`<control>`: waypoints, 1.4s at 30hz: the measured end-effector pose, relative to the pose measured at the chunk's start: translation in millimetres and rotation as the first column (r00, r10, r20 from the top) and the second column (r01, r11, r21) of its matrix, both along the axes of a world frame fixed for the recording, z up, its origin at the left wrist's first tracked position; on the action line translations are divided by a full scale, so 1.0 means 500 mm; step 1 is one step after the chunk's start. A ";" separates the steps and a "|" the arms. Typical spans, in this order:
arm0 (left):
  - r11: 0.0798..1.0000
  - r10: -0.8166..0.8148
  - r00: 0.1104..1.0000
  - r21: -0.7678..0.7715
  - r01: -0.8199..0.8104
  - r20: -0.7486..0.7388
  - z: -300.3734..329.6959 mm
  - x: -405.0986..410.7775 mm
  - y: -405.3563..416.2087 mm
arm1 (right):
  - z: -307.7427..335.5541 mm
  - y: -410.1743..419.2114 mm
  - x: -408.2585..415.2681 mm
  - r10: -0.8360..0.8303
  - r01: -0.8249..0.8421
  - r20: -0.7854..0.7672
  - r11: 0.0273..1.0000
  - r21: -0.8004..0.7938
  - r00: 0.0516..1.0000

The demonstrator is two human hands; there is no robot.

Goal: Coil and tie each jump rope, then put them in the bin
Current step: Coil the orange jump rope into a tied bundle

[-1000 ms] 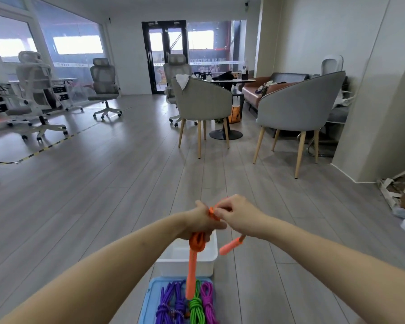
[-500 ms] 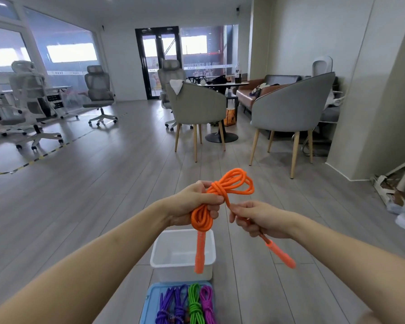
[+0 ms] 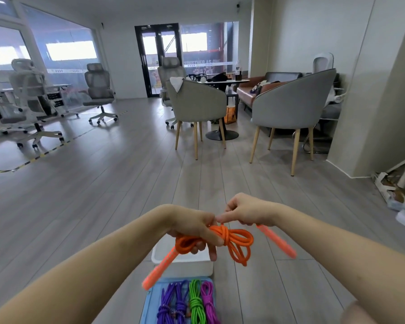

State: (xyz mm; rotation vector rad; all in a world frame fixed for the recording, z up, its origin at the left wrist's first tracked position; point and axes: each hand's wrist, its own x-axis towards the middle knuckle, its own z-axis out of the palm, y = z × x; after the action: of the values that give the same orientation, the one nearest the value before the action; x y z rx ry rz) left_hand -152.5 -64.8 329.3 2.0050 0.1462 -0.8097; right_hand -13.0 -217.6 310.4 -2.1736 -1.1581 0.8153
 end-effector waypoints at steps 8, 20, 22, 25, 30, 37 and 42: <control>0.897 0.427 0.855 -0.017 -0.442 0.296 -0.102 0.033 0.005 | -0.009 0.052 -0.054 -0.109 0.063 0.314 0.986 0.152 0.943; 0.589 0.732 0.633 -0.701 -0.402 0.252 0.021 0.057 0.000 | 0.038 0.000 -0.012 -0.016 0.209 -0.314 0.778 0.592 0.949; 0.547 0.727 0.655 -0.749 -0.373 0.205 0.031 0.049 -0.005 | 0.042 -0.004 -0.012 -0.014 0.209 -0.317 0.779 0.592 0.948; 0.503 0.720 0.675 -0.791 -0.348 0.162 0.042 0.033 -0.015 | 0.041 -0.008 -0.011 -0.018 0.216 -0.320 0.774 0.595 0.947; 0.518 0.687 0.706 -0.797 -0.309 0.173 0.052 0.010 -0.026 | 0.048 -0.007 -0.022 -0.088 0.255 -0.308 0.789 0.559 0.947; 0.678 0.658 0.690 -0.635 -0.369 0.301 0.035 0.006 -0.026 | 0.070 -0.021 -0.021 -0.155 0.216 -0.157 0.819 0.532 0.975; 0.863 0.501 0.635 -0.289 -0.414 0.588 0.041 0.005 -0.040 | 0.084 -0.037 -0.017 -0.167 0.234 -0.171 0.815 0.530 0.971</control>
State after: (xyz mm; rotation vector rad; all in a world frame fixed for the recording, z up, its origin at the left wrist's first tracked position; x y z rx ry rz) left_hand -150.0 -84.5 349.7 1.8853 0.1847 0.2304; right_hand -21.2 -236.2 352.3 -1.7029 -0.9354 0.4359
